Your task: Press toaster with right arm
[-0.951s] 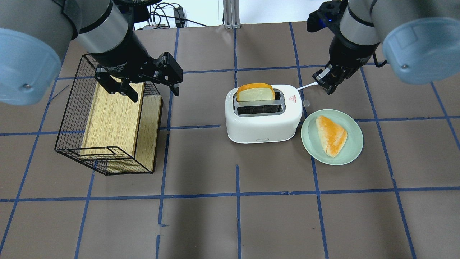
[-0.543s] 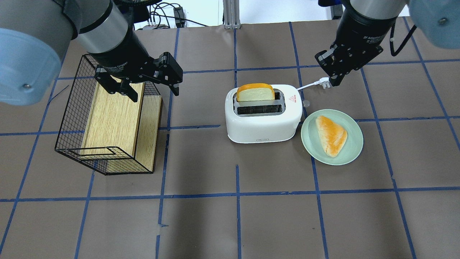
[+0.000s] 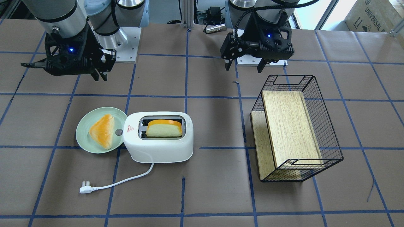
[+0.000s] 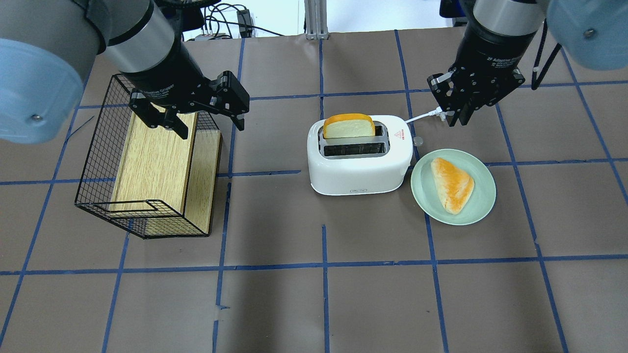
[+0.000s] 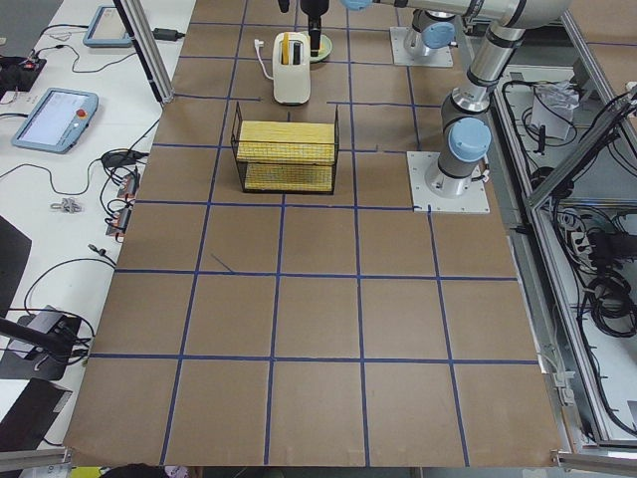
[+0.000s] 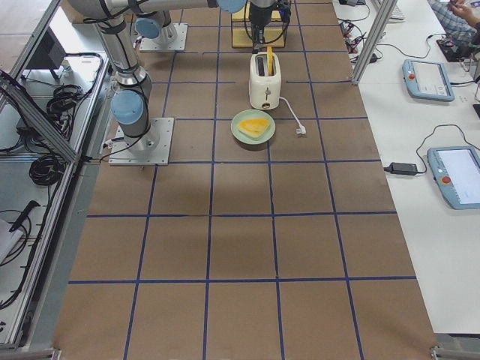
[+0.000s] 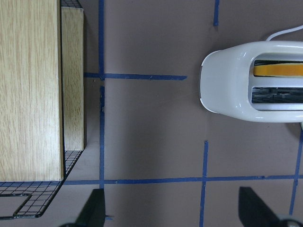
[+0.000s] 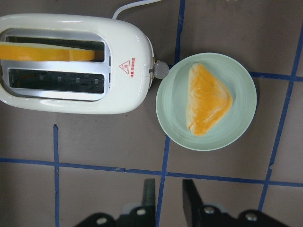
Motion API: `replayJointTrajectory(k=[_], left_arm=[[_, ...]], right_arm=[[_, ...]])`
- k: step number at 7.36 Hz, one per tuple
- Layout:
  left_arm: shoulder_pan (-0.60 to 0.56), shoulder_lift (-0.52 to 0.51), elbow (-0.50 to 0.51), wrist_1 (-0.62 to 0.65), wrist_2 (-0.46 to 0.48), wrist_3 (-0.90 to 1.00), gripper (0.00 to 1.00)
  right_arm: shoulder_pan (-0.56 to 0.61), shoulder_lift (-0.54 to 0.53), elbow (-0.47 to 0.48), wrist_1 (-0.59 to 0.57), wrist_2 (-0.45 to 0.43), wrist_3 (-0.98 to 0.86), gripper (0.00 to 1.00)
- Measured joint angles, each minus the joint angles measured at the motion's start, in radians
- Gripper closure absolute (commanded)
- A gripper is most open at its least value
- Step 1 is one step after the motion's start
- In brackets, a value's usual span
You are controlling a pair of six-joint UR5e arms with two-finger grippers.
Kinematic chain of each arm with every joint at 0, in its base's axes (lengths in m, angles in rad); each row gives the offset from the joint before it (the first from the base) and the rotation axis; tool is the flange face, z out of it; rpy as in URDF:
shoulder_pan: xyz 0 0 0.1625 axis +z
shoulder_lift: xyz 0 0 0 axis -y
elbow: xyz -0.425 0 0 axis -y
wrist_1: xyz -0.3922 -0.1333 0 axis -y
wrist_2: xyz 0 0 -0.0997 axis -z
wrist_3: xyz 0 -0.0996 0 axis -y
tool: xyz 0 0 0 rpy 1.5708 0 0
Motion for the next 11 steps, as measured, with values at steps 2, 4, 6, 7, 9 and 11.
replayJointTrajectory(k=[2,4,6,7,9,11], left_arm=[[0.0,0.0,0.0,0.0,0.0,0.0,0.0],[0.0,0.0,0.0,0.0,0.0,0.0,0.0],[0.0,0.0,0.0,0.0,0.0,0.0,0.0],[0.0,0.0,0.0,0.0,0.0,0.0,0.0],[0.0,0.0,0.0,0.0,0.0,0.0,0.0],[0.0,0.0,0.0,0.0,0.0,0.0,0.0]], right_arm=[[0.0,0.002,0.008,-0.035,0.001,0.013,0.02],[0.0,0.003,0.009,-0.067,-0.002,0.021,0.02],[0.0,0.003,0.009,-0.073,-0.002,0.024,0.01],[0.0,0.002,0.009,-0.074,-0.003,0.024,0.01],[-0.001,0.002,0.009,-0.074,-0.003,0.023,0.01],[-0.002,0.002,0.009,-0.075,-0.004,0.022,0.01]])
